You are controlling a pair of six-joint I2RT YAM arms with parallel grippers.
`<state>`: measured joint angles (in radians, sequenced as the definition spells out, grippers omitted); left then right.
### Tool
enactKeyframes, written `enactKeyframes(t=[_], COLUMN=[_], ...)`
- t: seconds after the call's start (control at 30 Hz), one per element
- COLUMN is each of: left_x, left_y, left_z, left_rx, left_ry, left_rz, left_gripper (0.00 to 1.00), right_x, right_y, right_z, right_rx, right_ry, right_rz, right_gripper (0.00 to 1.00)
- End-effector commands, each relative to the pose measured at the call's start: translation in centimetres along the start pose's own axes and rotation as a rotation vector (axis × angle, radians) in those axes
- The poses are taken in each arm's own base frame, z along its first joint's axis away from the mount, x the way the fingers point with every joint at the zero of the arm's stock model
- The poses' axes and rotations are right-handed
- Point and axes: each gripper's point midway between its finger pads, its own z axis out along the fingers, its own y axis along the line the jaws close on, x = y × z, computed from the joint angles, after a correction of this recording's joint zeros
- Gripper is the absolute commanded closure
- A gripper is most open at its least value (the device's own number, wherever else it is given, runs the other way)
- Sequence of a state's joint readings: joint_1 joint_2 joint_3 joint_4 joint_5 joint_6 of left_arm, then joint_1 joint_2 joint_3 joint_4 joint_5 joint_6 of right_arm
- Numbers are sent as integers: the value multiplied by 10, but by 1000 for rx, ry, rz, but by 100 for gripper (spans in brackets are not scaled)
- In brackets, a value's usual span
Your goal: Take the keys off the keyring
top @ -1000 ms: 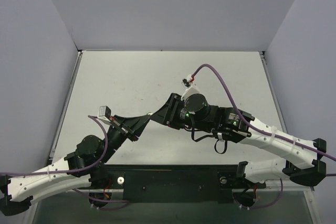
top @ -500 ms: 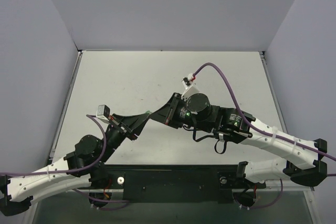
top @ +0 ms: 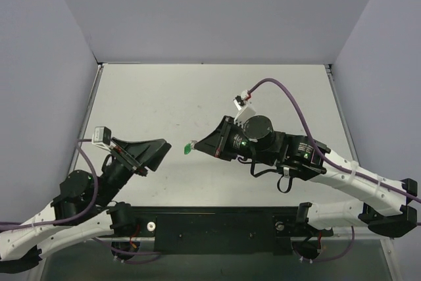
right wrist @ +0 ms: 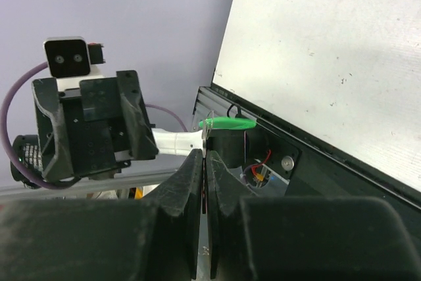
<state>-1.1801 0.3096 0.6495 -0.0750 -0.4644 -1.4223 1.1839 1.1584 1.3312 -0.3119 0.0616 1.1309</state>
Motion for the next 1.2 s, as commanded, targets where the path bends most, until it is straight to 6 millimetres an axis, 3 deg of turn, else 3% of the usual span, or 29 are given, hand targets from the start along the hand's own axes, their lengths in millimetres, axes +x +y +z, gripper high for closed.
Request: enactKeyframes(t=[0.0,0.23,0.57,0.73,1.17], left_x=[-12,-5,19,29,44], left_y=[-12,-33,-42,-56,-59], left_z=[-17,-24,-21,-27,-38], left_rx=[-19,5,30,86,113], left_ry=[-1,78,212,289,419], left_rz=[132,262,418,503,628], left_gripper=[41,45,44,42,31], right_x=[-4,0,9,15,40], right_y=[30,53,74,83,106], right_z=[-20,-31,-45,-55,-72], right_rx=[-128,-226,-342,-397,-524], right_ry=[26,78,137,174,283], right_rz=[-44,-100,-141,-173,-227], right_gripper=[100,100,100,100,100])
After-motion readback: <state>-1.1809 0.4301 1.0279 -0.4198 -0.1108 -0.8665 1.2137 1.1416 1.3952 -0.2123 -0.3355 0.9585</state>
